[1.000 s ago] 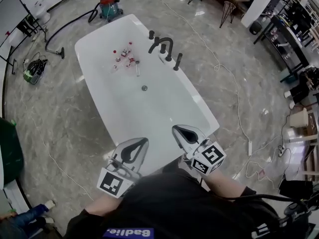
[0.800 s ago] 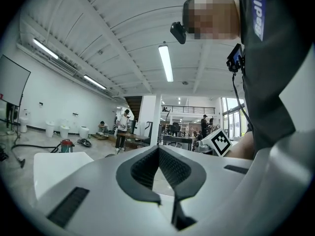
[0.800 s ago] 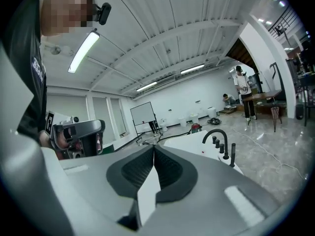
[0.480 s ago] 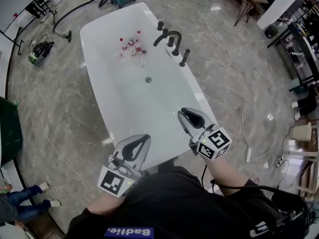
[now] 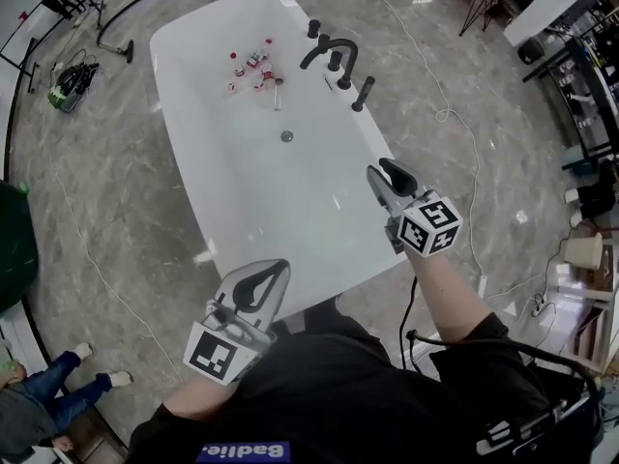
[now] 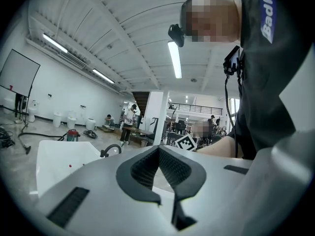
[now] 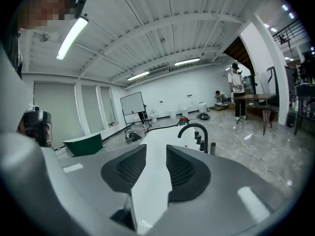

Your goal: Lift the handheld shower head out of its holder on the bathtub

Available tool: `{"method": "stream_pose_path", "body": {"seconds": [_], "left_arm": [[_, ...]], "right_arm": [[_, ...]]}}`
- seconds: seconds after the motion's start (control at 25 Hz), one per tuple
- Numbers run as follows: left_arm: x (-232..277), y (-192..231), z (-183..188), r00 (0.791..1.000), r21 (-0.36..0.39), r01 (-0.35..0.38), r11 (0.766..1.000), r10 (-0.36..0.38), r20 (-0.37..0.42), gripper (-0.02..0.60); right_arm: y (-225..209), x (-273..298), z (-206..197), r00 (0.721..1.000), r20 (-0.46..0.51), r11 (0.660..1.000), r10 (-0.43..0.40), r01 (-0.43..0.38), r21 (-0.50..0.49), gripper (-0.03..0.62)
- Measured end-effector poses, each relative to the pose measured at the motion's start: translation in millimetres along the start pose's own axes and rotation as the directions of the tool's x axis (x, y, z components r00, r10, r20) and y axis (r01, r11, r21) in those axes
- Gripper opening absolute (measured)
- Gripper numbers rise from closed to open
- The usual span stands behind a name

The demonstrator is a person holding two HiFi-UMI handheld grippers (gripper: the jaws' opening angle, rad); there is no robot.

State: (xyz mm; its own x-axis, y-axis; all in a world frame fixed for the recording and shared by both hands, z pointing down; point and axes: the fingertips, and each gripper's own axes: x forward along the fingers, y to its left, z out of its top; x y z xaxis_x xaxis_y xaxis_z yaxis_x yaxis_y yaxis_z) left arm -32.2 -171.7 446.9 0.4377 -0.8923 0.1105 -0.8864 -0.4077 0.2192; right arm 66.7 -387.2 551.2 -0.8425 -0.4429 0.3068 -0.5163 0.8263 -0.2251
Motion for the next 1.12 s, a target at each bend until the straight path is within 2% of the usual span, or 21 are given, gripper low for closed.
{"method": "stream_pose_path", "body": {"seconds": [0.24, 0.48, 0.64, 0.84, 1.12], "left_arm": [[-6.2, 21.8, -8.2, 1.000, -0.078, -0.024, 0.997, 0.024, 0.005, 0.005], [0.0, 36.7, -9.3, 0.998, -0.075, -0.058, 0.995, 0.058, 0.001, 0.005], [8.8, 41.0, -23.7, 0.998, -0.084, -0.059, 0.995, 0.057, -0.025, 0.005], [20.3, 47.6, -29.3, 0.997, -0.095, -0.074, 0.993, 0.070, -0.036, 0.005], [32.0, 64.5, -50.0, 0.994, -0.117, -0.098, 0.988, 0.090, -0.069, 0.005]], "right_arm": [[-51.0, 26.1, -18.2, 0.995, -0.058, 0.996, -0.082, 0.081, -0.021, 0.118], [-113.5, 60.3, -28.8, 0.983, -0.113, 0.989, -0.146, 0.145, -0.017, 0.153], [-153.2, 90.1, -37.2, 0.975, -0.138, 0.984, -0.174, 0.176, 0.001, 0.170], [-196.3, 129.6, -45.0, 0.959, -0.193, 0.978, -0.208, 0.206, -0.029, 0.190], [-245.1, 179.4, -50.3, 0.941, -0.218, 0.966, -0.259, 0.255, -0.048, 0.209]]}}
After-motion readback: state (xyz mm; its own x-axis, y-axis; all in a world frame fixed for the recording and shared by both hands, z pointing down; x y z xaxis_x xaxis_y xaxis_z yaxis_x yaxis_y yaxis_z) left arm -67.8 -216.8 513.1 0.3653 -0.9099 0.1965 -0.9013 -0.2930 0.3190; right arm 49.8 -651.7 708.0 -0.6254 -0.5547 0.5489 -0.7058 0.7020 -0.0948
